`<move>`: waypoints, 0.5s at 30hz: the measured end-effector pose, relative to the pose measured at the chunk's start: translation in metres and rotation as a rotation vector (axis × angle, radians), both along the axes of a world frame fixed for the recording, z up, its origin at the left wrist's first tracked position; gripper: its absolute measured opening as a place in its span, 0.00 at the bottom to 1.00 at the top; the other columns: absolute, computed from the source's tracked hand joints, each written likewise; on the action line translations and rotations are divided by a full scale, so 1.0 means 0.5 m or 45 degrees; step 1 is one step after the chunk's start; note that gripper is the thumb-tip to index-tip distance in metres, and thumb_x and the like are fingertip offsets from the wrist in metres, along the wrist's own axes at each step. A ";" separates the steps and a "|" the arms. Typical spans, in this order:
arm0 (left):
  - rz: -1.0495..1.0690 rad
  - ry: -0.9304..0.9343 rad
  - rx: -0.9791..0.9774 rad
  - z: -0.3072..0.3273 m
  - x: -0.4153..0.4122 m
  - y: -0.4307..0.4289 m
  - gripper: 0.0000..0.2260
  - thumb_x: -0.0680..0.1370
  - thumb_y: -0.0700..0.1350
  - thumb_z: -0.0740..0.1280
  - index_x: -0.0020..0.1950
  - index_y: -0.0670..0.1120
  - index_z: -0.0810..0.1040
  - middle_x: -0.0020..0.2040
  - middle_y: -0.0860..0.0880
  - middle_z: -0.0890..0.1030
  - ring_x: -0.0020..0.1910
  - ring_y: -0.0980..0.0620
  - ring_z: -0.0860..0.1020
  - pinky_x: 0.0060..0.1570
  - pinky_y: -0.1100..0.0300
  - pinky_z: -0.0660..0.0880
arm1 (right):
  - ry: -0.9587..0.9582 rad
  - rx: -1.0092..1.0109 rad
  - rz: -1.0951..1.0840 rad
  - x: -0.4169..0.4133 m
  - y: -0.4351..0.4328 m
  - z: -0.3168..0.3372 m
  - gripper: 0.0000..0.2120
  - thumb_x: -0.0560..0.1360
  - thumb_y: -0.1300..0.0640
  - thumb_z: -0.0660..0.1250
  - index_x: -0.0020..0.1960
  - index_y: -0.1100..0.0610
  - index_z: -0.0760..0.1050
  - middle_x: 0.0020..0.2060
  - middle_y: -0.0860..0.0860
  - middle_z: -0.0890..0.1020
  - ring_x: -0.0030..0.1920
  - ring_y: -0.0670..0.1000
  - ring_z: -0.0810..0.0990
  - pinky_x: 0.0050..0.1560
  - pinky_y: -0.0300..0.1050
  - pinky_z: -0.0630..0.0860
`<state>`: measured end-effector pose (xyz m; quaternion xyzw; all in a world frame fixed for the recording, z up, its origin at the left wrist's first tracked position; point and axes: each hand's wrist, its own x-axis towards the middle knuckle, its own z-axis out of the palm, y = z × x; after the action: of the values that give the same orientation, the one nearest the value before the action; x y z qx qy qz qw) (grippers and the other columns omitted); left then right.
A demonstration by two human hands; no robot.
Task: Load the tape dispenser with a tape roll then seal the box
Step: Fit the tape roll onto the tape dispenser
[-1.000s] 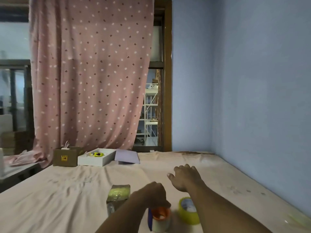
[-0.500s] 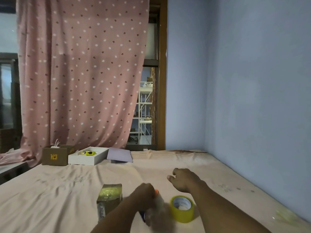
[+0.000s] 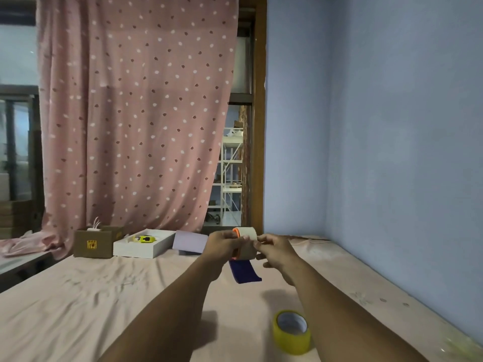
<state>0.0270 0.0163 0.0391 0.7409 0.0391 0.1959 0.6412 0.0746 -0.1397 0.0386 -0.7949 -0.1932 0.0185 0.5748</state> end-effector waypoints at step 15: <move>0.108 -0.082 -0.344 -0.026 0.021 0.029 0.02 0.79 0.37 0.70 0.47 0.39 0.80 0.48 0.40 0.83 0.48 0.41 0.81 0.57 0.44 0.81 | -0.177 0.076 -0.166 0.027 0.019 0.007 0.04 0.79 0.58 0.70 0.53 0.54 0.80 0.43 0.51 0.84 0.42 0.50 0.85 0.46 0.46 0.84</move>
<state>0.0377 0.0306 0.0263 0.6388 0.0759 0.2395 0.7272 0.0881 -0.1303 0.0423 -0.7876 -0.1810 -0.0801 0.5835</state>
